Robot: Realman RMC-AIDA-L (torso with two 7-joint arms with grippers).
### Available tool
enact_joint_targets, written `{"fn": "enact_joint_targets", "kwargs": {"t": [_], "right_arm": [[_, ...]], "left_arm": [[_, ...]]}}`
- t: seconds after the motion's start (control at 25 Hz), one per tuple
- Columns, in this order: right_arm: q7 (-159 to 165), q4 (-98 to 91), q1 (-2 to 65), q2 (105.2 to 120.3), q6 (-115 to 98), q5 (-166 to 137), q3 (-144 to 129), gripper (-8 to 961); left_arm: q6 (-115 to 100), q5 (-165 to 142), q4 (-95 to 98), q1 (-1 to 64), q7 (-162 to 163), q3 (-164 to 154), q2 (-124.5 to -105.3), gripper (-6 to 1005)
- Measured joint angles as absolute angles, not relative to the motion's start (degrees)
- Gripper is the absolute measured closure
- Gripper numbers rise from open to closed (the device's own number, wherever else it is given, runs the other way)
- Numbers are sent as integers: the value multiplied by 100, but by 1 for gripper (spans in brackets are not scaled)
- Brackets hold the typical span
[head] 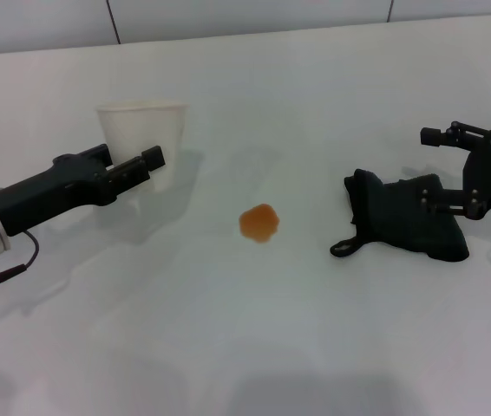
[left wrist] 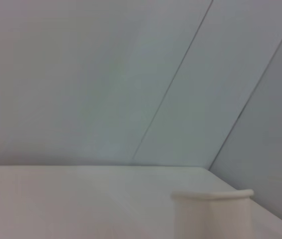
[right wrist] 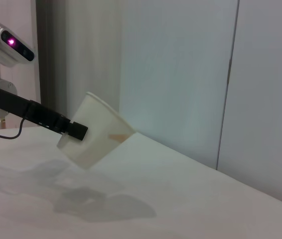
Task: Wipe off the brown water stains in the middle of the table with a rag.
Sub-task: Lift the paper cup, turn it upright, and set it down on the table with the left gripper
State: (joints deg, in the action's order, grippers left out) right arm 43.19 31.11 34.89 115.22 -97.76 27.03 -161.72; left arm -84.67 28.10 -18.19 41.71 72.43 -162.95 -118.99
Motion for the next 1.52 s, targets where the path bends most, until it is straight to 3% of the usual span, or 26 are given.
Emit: {"fn": "enact_joint_targets", "kwargs": {"t": [1.52], "right_arm": [[4236, 2959, 3466, 11524, -9741, 2903, -16172, 114]], "left_arm": [[-7615, 3223, -1091, 3631, 3895, -16286, -11926, 459]]}}
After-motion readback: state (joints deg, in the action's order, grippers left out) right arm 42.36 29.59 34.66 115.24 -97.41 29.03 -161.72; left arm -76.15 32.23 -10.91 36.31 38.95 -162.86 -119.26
